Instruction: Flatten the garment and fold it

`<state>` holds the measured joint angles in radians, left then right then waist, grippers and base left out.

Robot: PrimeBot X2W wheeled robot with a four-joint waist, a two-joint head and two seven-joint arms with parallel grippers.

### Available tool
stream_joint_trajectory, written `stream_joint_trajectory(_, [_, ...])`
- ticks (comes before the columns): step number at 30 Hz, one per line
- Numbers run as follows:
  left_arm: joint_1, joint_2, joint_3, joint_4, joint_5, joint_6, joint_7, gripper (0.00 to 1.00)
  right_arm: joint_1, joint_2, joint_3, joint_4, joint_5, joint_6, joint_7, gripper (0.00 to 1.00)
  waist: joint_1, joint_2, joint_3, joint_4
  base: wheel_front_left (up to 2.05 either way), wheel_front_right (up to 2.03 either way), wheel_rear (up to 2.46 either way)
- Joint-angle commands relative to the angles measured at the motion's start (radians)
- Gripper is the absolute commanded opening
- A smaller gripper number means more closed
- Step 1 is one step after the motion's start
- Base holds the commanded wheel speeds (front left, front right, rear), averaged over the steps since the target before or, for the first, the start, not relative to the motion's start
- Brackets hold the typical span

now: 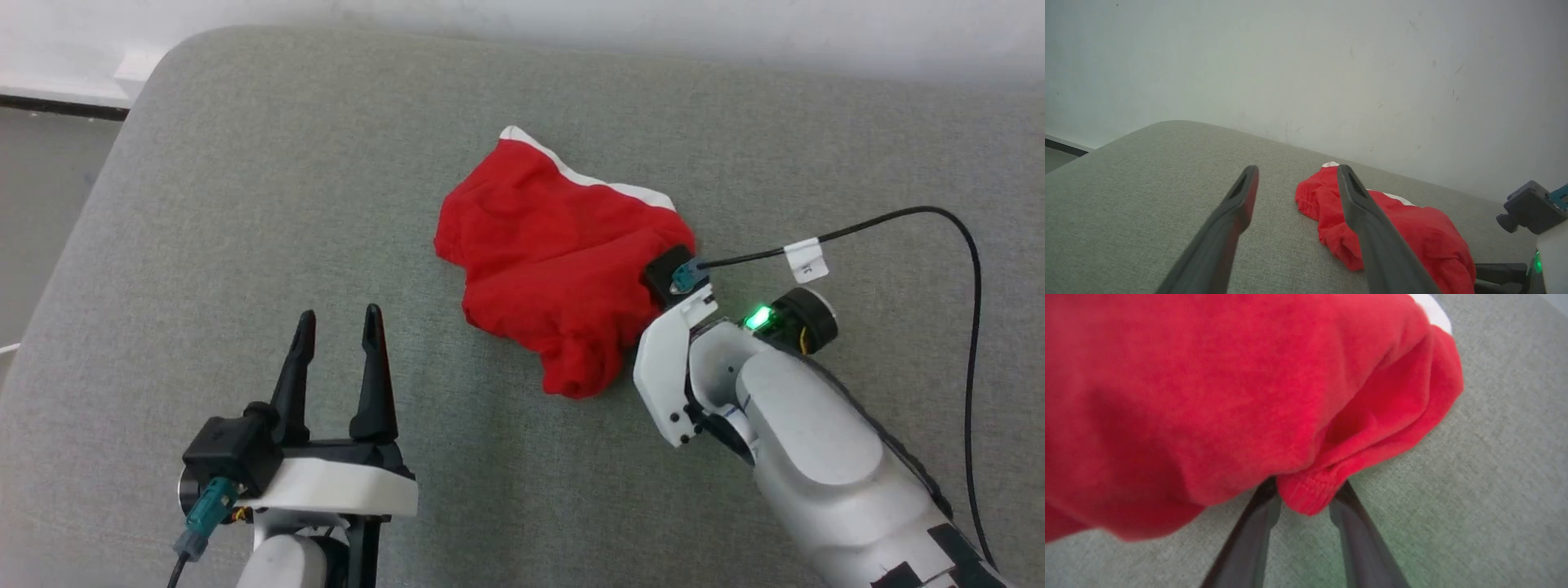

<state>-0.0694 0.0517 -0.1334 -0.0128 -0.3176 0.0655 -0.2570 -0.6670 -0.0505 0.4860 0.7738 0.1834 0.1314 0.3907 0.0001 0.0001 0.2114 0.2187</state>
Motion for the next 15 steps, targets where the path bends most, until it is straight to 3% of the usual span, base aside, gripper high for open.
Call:
stream_joint_trajectory(1, [-0.004,-0.001,0.002,0.004,-0.005,0.005,-0.005,1.0,0.007,0.0,0.01,0.011,0.017,-0.001,-0.011,0.0,-0.0001,-0.0001,-0.022,-0.021,0.0,0.0,0.0])
stream_joint_trajectory(6, [0.006,-0.001,0.01,0.017,-0.005,-0.002,-0.005,1.0,0.049,-0.039,0.007,-0.053,0.104,-0.001,-0.075,0.0,-0.0001,-0.0001,-0.074,-0.054,0.0,0.0,0.0])
stream_joint_trajectory(11, [0.035,-0.001,0.028,0.021,-0.002,-0.004,-0.005,1.0,0.163,-0.18,-0.056,-0.198,0.163,-0.001,-0.028,0.0,-0.0001,-0.0001,-0.12,-0.092,0.0,0.0,0.0])
stream_joint_trajectory(15, [0.058,-0.001,0.038,0.024,0.0,-0.006,-0.005,1.0,0.287,-0.273,-0.207,-0.27,0.147,-0.001,0.042,0.0,-0.0001,-0.0001,-0.145,-0.113,0.0,0.0,0.0])
